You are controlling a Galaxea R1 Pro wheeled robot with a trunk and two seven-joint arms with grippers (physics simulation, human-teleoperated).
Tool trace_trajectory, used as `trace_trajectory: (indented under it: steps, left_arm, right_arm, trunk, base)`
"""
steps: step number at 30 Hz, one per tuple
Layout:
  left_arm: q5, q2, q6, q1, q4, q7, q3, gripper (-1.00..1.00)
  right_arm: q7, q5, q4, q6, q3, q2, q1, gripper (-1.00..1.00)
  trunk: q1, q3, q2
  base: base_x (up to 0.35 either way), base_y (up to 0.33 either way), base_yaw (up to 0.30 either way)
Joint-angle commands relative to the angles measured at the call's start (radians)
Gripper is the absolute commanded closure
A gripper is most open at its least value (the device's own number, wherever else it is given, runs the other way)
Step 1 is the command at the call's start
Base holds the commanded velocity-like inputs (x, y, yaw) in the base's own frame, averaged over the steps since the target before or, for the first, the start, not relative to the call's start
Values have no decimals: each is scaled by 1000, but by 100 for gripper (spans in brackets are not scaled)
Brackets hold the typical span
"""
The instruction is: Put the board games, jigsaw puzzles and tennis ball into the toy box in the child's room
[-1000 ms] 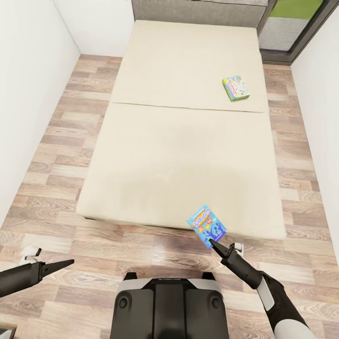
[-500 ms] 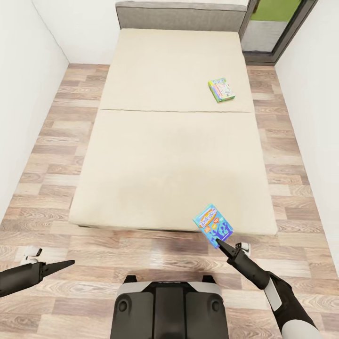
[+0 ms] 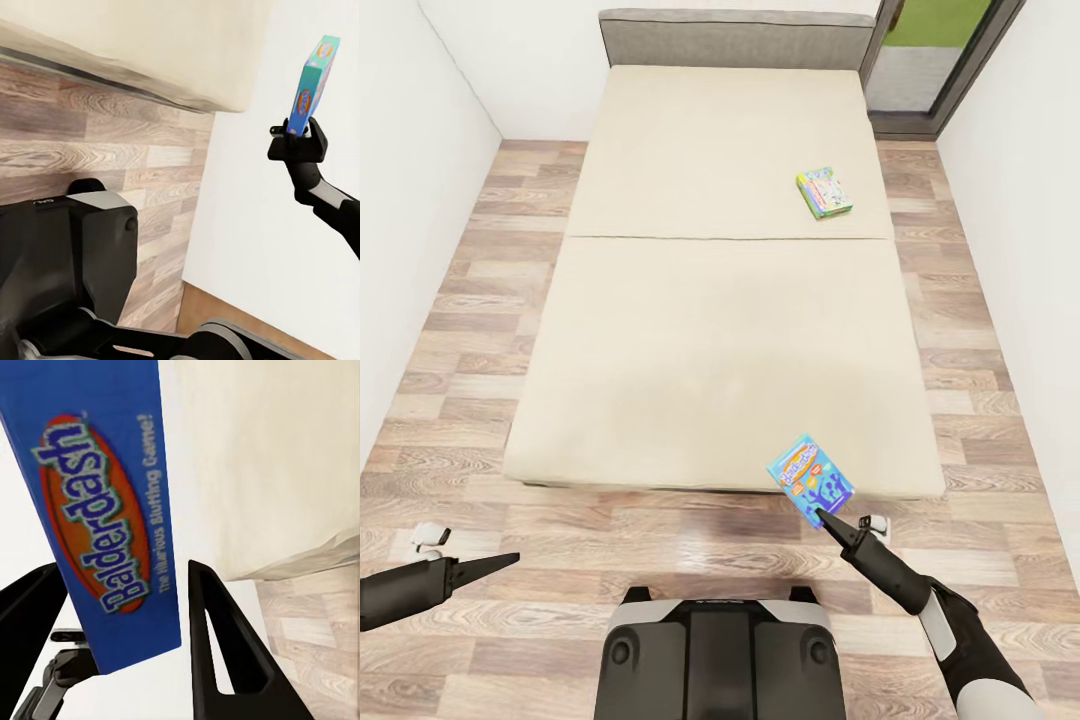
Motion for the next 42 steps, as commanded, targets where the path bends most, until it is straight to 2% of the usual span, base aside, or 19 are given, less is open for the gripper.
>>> trace_trajectory:
  steps: [1, 9, 22, 30, 42]
  left_arm:
    - [-1, 0, 11, 0, 0, -4, 0, -100]
    - [-1, -5, 10, 0, 0, -4, -1, -100]
    - [1, -5, 14, 0, 0, -4, -1, -100]
    - [-1, -3, 14, -5, 0, -4, -40, -100]
    - [0, 3, 15, -8, -1, -4, -42, -100]
  right_arm:
    - [2, -1, 0, 9, -1, 0, 0, 100]
    - [2, -2, 0, 7, -3, -5, 0, 100]
    - [9, -5, 0, 8, -4, -8, 0, 100]
    - [8, -4, 0, 6, -4, -7, 0, 100]
    - [7, -2, 0, 5, -4, -4, 0, 100]
  trunk:
    - [1, -1, -1]
    - [1, 1, -1]
    - [1, 21, -1]
    - [1, 34, -1]
    - [1, 53, -1]
  base:
    - [0, 0, -1]
    - [0, 0, 0]
    - [0, 0, 0]
    - [0, 0, 0]
    - [0, 0, 0]
